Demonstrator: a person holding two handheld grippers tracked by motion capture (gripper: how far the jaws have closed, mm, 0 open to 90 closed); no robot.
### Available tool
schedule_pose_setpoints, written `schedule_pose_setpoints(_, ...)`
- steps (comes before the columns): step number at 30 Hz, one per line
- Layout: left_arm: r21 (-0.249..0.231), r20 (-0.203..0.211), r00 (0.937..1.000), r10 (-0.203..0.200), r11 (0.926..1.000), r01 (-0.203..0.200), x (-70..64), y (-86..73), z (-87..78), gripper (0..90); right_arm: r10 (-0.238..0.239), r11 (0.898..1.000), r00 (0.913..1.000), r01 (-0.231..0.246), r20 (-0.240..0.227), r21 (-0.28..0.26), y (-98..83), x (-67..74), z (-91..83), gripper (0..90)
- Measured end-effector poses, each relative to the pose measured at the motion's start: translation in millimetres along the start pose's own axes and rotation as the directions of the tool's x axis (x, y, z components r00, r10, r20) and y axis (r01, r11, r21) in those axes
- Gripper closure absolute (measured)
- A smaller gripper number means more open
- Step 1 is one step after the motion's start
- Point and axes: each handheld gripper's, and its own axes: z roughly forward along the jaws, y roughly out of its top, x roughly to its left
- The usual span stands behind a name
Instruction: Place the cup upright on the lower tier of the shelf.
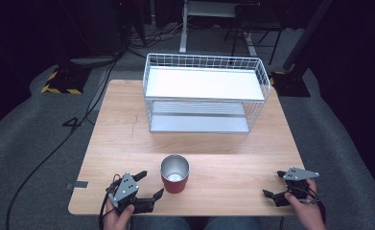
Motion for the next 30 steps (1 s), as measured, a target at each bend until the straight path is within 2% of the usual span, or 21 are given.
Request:
schedule_pose_setpoints(10,-0.016,0.007,0.9999,-0.014,0.9998,0.014,-9.6,-2.8,13.4,15.4,0.0,1.0,1.0,0.0,0.0,0.0,0.0,0.0,0.0,0.0)
schedule_pose_setpoints(15,0.021,0.011,0.9999,-0.007,0.9998,0.006,-16.9,-2.3,30.0,15.4,0.0,1.0,1.0,0.0,0.0,0.0,0.0,0.0,0.0,0.0)
schedule_pose_setpoints(18,0.035,0.0,1.0,0.007,0.9994,-0.007,-19.3,-0.7,33.5,15.4,0.0,1.0,1.0,0.0,0.0,-0.001,0.0,0.0,0.0,0.0)
schedule_pose_setpoints(19,0.065,-0.019,0.9998,0.005,0.9979,-0.004,-20.6,0.6,36.8,15.4,0.0,1.0,1.0,0.0,0.0,0.0,0.0,0.0,0.0,0.0)
schedule_pose_setpoints(23,0.095,-0.025,0.9996,-0.011,0.9954,0.013,-21.7,1.3,43.7,15.2,0.0,1.0,1.0,0.0,0.0,0.0,0.0,0.0,0.0,0.0)
schedule_pose_setpoints(30,0.095,-0.03,0.9994,-0.016,0.9953,0.018,-25.8,5.0,51.6,15.4,0.0,1.0,1.0,0.0,0.0,0.0,0.0,0.0,0.0,0.0)
